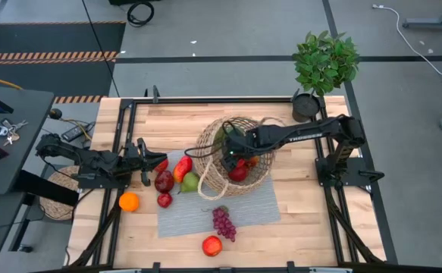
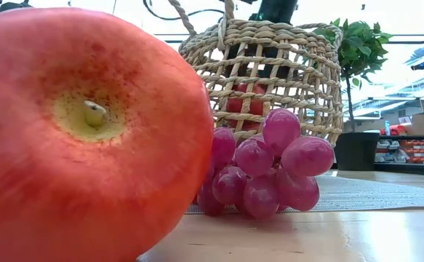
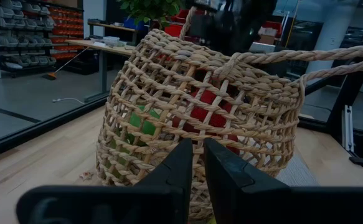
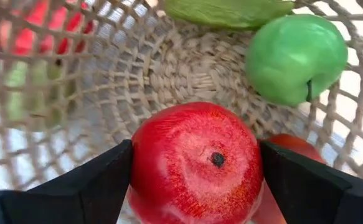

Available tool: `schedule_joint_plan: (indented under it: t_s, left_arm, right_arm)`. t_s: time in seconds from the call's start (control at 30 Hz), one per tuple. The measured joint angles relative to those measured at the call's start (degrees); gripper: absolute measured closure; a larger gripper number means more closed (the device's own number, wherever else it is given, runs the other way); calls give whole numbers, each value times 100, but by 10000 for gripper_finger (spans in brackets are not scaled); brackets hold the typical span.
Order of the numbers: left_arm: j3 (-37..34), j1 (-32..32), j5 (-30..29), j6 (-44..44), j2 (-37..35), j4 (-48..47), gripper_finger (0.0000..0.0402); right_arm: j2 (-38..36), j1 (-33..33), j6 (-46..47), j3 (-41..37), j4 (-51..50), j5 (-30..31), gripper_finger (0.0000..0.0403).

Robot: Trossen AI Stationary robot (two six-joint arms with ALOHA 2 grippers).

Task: Build produce basket
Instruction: Put the red apple into the brown basket

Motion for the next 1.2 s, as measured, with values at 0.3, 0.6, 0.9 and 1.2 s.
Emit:
schedule_joint_plan:
  t_s: [0.3, 0.6, 0.9, 1.2]
  left_arm:
    - [0, 0, -2, 0, 0, 2, 353]
    - [1, 2, -2, -2, 0, 2, 353]
    - [2, 2, -1, -2, 0, 2, 353]
    - [2, 0, 1, -2, 0, 2, 353]
  right_arm:
    - [0, -10, -148, -102, 221, 197, 9]
    - [-4, 45, -149, 545, -467, 581, 11]
    - [-17, 786, -323, 1849, -1293, 2225, 11]
    - [-2, 1819, -1911, 2049, 1024, 2866, 12]
